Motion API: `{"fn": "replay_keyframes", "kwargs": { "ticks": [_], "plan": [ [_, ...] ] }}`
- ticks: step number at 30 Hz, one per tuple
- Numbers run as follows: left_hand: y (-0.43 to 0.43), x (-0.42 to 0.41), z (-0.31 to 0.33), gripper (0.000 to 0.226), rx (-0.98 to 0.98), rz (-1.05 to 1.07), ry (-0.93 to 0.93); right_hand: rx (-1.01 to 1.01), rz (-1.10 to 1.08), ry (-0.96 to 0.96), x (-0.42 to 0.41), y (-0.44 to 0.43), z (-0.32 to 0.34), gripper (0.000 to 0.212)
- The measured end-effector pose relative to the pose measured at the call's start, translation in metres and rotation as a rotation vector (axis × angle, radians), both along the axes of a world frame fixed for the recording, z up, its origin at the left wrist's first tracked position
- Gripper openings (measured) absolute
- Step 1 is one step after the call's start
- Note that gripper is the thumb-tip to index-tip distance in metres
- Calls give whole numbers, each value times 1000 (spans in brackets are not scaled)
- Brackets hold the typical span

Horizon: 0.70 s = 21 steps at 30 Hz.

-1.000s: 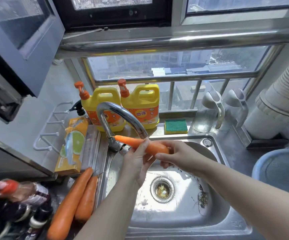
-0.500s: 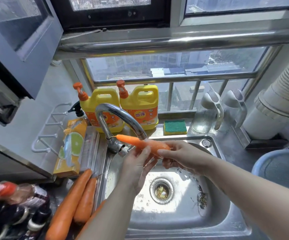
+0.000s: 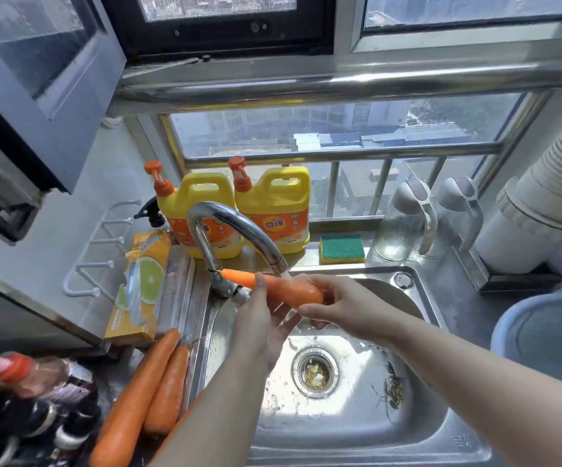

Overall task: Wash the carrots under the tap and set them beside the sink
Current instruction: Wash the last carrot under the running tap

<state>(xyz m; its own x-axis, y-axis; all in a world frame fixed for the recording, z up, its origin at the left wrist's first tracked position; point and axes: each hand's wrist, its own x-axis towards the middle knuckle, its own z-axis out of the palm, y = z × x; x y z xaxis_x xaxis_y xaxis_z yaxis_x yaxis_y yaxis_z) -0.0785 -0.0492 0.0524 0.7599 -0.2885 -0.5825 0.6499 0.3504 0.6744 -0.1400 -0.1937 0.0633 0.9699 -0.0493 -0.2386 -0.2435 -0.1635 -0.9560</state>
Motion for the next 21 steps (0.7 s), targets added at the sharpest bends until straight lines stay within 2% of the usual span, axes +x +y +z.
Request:
{"fn": "replay_keyframes", "kwargs": {
  "ticks": [2,6,10,13,17,19,21],
  "plan": [
    [2,1,0,38,-32,37,32,47,-50,18,1,1,-1,43],
    [5,-3,4,33,-130,113,51,279,-262,44,6,11,-4,35],
    [1,-14,5,17,-100,98,-74,124,-421,10,13,32,-9,38],
    [3,-12,3,19,-70,81,-117,161,-492,-21,10,38,-11,34],
    [4,-8,0,22,0,9,-166,409,-517,30,6,34,-14,26],
    [5,-7,-1,23,-20,-12,-154,607,-488,121,4,26,-13,25],
    [5,-7,-4,26,-47,-8,-125,695,-428,170,-1,17,-13,25]
  ]
}}
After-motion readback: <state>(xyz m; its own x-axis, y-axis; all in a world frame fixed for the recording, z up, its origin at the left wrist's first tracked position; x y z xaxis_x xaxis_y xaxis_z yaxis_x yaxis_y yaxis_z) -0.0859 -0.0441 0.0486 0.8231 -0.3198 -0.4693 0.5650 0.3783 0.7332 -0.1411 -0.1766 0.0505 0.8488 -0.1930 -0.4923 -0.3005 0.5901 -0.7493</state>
